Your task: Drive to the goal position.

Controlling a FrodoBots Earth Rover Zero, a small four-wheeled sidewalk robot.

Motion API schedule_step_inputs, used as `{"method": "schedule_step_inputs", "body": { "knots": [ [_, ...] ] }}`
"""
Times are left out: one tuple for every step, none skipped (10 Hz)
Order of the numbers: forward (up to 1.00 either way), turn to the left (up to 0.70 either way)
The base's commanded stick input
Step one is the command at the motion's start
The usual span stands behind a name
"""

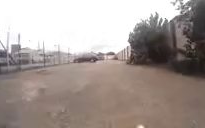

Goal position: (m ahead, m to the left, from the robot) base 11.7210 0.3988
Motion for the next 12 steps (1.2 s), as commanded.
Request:
{"method": "schedule_step_inputs", "body": {
  "knots": [
    [0.70, 0.00],
    [0.70, 0.00],
    [0.70, 0.00],
    [0.70, 0.00],
    [0.70, 0.00],
    [0.70, 0.00],
    [0.70, 0.00],
    [0.70, 0.00],
    [0.70, 0.00],
    [0.70, 0.00],
    [0.70, 0.00],
    [0.70, 0.00]
  ]
}}
